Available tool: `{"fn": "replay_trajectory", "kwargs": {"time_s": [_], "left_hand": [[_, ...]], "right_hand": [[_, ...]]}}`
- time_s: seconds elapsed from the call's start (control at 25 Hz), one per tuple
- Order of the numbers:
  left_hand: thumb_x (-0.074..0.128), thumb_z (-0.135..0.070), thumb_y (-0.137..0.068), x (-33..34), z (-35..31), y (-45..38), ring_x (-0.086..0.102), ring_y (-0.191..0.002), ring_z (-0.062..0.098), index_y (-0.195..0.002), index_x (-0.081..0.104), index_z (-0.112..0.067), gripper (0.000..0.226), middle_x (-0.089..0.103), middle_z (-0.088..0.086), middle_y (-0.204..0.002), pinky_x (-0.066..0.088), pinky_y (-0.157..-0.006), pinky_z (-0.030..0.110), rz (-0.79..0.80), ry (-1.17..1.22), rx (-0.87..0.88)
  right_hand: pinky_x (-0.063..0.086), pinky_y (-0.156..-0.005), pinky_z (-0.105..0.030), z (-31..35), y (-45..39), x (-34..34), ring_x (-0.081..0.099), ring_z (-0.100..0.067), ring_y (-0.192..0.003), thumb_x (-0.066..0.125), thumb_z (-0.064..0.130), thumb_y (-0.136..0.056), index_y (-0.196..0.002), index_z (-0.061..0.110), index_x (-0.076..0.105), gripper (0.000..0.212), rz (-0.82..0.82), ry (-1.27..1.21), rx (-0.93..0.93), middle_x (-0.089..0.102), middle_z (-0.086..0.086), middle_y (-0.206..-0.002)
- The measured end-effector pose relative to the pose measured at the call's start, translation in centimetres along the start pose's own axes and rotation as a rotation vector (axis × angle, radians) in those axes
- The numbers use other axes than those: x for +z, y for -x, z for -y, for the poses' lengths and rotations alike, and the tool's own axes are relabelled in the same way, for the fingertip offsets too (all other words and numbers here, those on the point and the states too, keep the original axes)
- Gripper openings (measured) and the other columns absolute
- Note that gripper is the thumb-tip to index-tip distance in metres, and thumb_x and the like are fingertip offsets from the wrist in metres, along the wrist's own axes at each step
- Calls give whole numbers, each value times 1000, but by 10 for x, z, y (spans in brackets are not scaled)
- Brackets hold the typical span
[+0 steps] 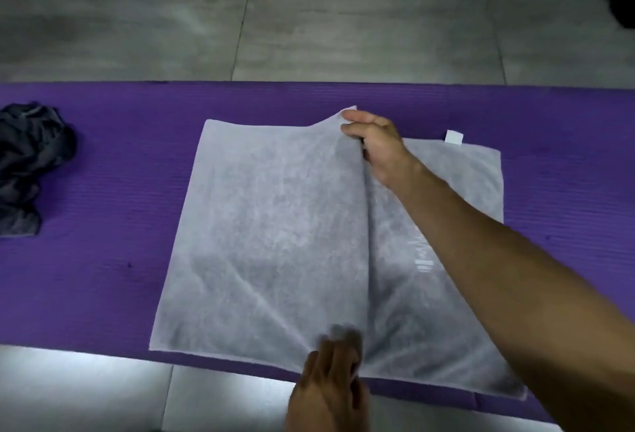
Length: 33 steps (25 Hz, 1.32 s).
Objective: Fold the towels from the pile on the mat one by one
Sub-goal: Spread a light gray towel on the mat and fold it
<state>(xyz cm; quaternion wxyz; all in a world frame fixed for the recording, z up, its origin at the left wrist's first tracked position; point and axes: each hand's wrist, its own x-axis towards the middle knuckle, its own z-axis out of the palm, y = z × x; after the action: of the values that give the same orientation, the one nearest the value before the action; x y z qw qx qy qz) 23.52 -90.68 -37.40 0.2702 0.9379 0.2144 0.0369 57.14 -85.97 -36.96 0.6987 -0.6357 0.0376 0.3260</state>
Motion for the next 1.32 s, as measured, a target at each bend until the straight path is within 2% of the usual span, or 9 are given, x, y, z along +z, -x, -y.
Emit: {"fn": "replay_trajectory", "kwargs": {"time_s": [0.12, 0.24, 0.36, 0.56, 0.72, 0.88, 1.08, 1.2, 1.32], "left_hand": [[27, -28, -93, 26, -38, 5, 59, -54, 11, -77, 73, -25, 49, 65, -11, -74, 44, -47, 18, 2, 65, 139], [48, -17, -79, 54, -71, 2, 51, -52, 9, -75, 65, -25, 19, 57, -9, -69, 45, -51, 16, 24, 231, 196], [61, -18, -65, 78, -81, 6, 54, -59, 8, -79, 53, -27, 19, 56, -9, -75, 47, -55, 17, 213, 330, 166], [67, -23, -63, 101, -96, 7, 59, -66, -2, -80, 58, -31, 21, 57, -19, -71, 42, -64, 4, 322, 431, 20], [64, -26, -69, 101, -119, 1, 61, -72, -5, -84, 64, -30, 15, 62, -17, -75, 44, -71, 6, 393, 504, -5], [61, -27, -74, 109, -124, 1, 53, -69, -9, -88, 64, -26, 15, 59, -18, -76, 39, -71, 3, 502, 489, 35], [63, -24, -76, 122, -125, -5, 50, -63, -17, -91, 65, -24, 15, 51, -26, -65, 38, -71, 1, 616, 508, -22], [67, -30, -76, 113, -118, -17, 52, -62, -13, -92, 66, -23, 18, 54, -21, -67, 40, -69, 3, 686, 501, 2], [60, -26, -83, 88, -80, -63, 59, -69, 7, -83, 65, -20, 8, 64, -5, -77, 46, -67, 20, 532, 491, 111]], "right_hand": [[51, -65, -16, 14, 8, -67, 68, -9, -86, 68, 7, -85, -113, 17, 70, 30, -66, 74, -23, 71, -1, -104], [50, -68, -16, 18, 13, -130, 66, -7, -87, 69, 12, -84, -119, 16, 69, 35, -130, 210, -20, 71, 2, -104], [49, -69, -18, 17, 15, -167, 65, -9, -90, 72, 15, -83, -118, 17, 70, 35, -141, 276, 30, 70, 4, -102], [51, -91, -26, 12, 14, -187, 62, -15, -113, 76, 17, -79, -114, 20, 72, 36, -140, 228, 25, 67, 3, -121], [51, -73, -18, 17, 20, -204, 65, -11, -101, 72, 14, -82, -106, 15, 74, 24, -241, 108, -50, 70, 3, -115], [47, -77, -18, 8, 23, -223, 64, -8, -99, 71, 15, -82, -99, 20, 75, 17, -235, 192, 0, 71, 6, -109], [47, -71, -9, 3, 21, -219, 62, -4, -100, 70, 12, -84, -110, 16, 71, 26, -304, 176, -8, 66, 9, -114], [48, -97, -30, -16, 23, -204, 57, -25, -116, 60, 20, -87, -124, 8, 61, 39, -522, 682, -233, 53, -7, -136], [38, -110, -45, -61, 43, -162, 50, -32, -128, 47, 25, -89, -130, 8, 57, 45, -448, 1101, -578, 46, -15, -146]]}}
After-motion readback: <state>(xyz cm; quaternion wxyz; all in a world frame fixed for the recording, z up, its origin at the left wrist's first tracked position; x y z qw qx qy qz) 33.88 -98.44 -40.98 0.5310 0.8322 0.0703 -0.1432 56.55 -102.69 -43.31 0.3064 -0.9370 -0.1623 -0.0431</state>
